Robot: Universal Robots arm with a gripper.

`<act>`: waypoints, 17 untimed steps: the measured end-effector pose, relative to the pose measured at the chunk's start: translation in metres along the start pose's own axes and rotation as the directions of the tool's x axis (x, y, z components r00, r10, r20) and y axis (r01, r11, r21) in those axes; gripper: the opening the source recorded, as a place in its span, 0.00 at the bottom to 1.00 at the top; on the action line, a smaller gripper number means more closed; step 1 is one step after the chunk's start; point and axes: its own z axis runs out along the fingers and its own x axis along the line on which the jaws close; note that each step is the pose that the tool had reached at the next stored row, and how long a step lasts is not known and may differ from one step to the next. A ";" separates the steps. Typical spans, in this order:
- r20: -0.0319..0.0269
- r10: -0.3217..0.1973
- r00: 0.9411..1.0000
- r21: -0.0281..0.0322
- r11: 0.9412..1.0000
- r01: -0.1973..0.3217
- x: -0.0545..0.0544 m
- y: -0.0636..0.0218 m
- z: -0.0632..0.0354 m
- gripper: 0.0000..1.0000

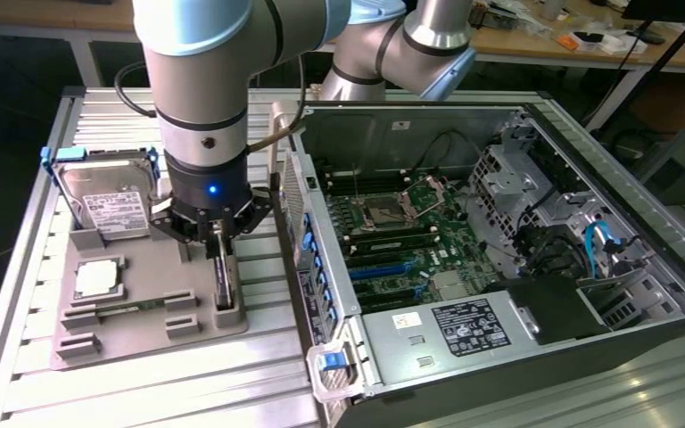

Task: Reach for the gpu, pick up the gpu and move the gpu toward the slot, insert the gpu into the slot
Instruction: 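Pick up the gpu and move the gpu toward the slot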

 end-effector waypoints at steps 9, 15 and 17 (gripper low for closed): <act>0.000 0.000 1.000 0.000 1.000 0.000 0.000 0.0000 -0.0006 0.27; 0.000 0.000 1.000 0.000 1.000 0.000 0.000 0.0003 -0.0096 0.27; 0.000 0.000 1.000 0.000 1.000 0.000 0.000 0.0003 -0.0120 0.27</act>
